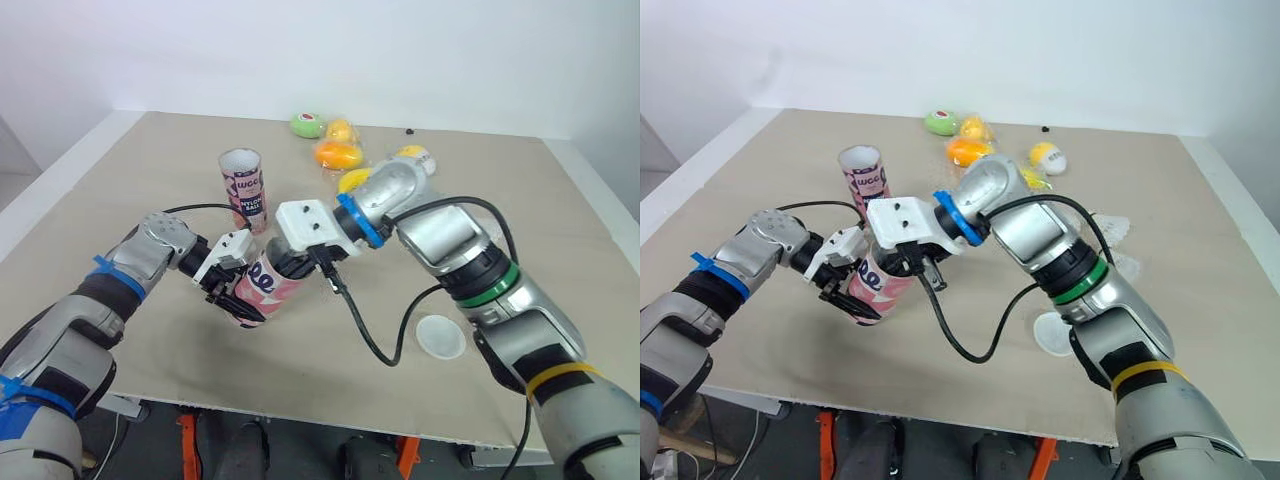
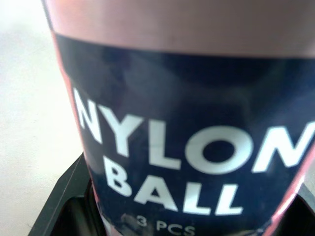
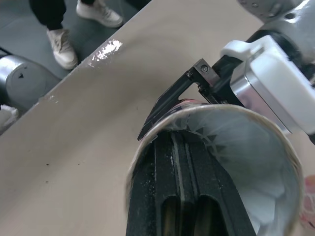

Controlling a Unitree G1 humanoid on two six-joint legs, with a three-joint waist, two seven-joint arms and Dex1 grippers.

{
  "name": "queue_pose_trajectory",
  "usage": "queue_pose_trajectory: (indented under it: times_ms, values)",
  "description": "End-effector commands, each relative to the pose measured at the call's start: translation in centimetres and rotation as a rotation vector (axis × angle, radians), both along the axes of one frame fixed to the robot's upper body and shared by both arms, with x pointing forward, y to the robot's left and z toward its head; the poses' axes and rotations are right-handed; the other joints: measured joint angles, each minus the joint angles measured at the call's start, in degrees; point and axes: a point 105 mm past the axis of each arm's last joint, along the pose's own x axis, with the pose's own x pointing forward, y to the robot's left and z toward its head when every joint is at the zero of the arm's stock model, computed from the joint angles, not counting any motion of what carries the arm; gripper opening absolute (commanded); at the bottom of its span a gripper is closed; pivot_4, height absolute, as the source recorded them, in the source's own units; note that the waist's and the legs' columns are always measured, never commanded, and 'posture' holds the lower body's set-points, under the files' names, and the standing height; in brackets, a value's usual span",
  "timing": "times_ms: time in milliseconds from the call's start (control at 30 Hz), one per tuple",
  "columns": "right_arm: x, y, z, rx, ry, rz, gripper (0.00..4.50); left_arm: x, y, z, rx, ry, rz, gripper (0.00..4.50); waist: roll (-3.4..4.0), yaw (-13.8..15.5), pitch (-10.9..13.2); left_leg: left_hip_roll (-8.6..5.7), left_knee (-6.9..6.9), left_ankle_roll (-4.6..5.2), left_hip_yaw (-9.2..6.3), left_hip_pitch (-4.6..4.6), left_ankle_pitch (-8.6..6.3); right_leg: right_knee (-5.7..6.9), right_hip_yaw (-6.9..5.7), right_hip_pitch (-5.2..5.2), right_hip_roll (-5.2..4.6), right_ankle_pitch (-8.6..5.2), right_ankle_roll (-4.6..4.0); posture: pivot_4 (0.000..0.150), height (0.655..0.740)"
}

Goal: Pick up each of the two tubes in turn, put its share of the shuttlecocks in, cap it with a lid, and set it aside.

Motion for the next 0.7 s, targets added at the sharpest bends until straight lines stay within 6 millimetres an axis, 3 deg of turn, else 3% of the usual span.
queue_pose_trajectory:
  times_ms: [33,267,333,533,700]
  values:
    - [-0.5,1.4,-0.3,-0.042,-0.014,0.076,0.03,0.2,-0.4,0.1,-0.007,-0.013,-0.006,3.08,0.0,0.0,0.0,0.0,0.0,0.0,0.05,0.0,0.0,0.0,0.01,-0.01,-0.03,0.0,0.0,0.15,0.7179]
    - [0.2,4.3,-1.4,-0.018,-0.006,0.07,0.03,0.0,0.0,0.1,-0.032,-0.007,0.016,3.08,-0.01,-0.3,0.0,0.1,0.0,0.01,0.04,0.01,0.01,0.06,-0.12,-0.03,0.02,0.0,0.0,0.15,0.7179]
    - [0.4,4.1,-1.1,-0.014,-0.008,0.064,0.03,0.0,-0.1,0.1,-0.039,-0.006,0.019,3.08,-0.03,-0.3,0.0,0.17,0.0,0.01,0.02,0.07,0.01,0.17,-0.17,-0.04,0.08,0.01,-0.01,0.15,0.7179]
    - [-1.1,1.6,4.5,0.129,0.099,0.141,0.03,-0.1,-0.3,-0.3,-0.053,-0.004,0.02,3.08,-0.05,-0.2,0.0,0.15,-0.01,-0.04,0.02,0.01,0.05,0.27,-0.21,-0.09,0.0,0.06,-0.11,0.15,0.7179]
    - [-1.5,-2.8,8.0,0.176,0.068,0.106,0.03,-0.1,-1.0,-0.1,-0.099,-0.018,0.008,3.08,-0.08,0.1,0.1,0.04,0.05,0.02,0.16,-0.5,0.1,0.04,-0.52,-0.19,-0.4,0.09,-0.19,0.15,0.7179]
